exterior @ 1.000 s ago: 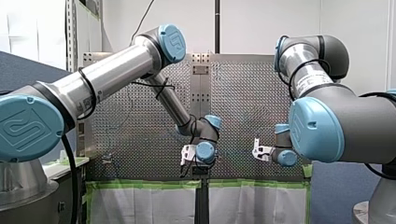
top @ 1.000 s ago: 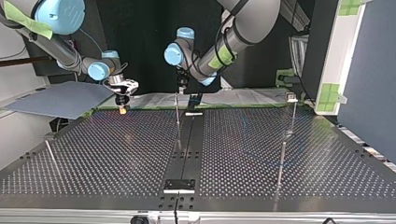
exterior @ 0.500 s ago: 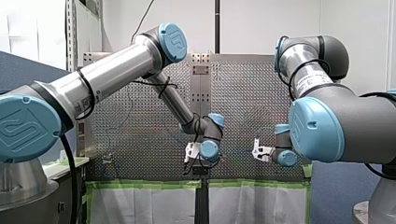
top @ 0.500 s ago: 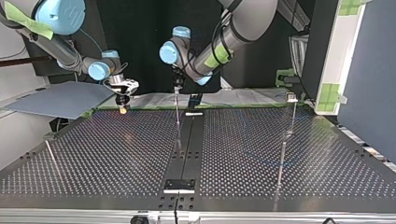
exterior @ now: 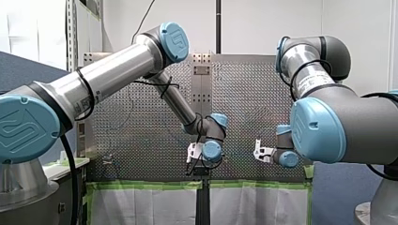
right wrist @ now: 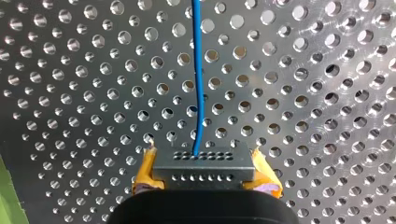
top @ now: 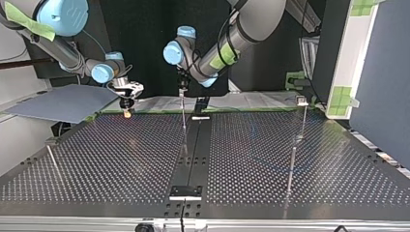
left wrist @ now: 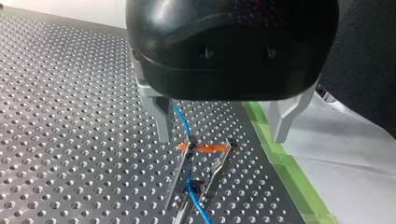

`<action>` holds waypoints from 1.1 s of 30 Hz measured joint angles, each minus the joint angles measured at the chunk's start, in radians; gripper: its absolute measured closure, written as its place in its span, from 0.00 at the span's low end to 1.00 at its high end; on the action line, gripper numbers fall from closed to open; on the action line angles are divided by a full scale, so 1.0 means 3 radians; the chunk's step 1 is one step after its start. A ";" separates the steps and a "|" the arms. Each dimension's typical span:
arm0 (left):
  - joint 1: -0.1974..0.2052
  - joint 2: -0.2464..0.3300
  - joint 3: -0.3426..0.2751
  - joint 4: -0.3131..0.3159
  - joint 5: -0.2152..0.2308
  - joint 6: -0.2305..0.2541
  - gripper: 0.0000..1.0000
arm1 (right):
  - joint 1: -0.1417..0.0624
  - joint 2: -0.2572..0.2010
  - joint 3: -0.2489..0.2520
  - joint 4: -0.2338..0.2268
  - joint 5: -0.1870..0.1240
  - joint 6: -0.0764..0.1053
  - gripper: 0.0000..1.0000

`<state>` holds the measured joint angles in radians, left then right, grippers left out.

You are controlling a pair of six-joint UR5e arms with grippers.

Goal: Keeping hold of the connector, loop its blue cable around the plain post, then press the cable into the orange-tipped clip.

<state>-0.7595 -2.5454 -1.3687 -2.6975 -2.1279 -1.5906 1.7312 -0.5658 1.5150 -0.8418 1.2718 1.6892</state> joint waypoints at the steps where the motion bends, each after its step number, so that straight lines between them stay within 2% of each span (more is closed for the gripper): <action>1: 0.0000 0.0000 -0.0001 -0.0003 0.0000 0.0000 0.00 | 0.0000 0.0000 0.0000 0.0001 0.0000 0.0000 1.00; 9: -0.0005 0.0000 -0.0002 -0.0037 -0.0007 -0.0035 0.00 | 0.0000 0.0005 0.0000 0.0003 0.0000 0.0000 1.00; 17: -0.0051 0.0042 -0.0005 -0.0171 -0.0130 -0.0157 0.00 | 0.0002 0.0006 0.0000 0.0006 0.0000 0.0000 1.00; 24: -0.0140 0.0243 -0.0150 -0.0226 -0.0187 -0.0185 0.00 | 0.0005 0.0010 0.0000 0.0008 0.0000 0.0000 1.00; 33: -0.0163 0.0502 -0.0406 -0.0041 -0.0181 -0.0241 0.00 | 0.0010 0.0016 0.0000 0.0004 0.0000 0.0000 1.00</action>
<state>-0.8085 -2.3948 -1.4904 -2.7099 -2.1821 -1.6630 1.7341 -0.5611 1.5150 -0.8407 1.2718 1.6892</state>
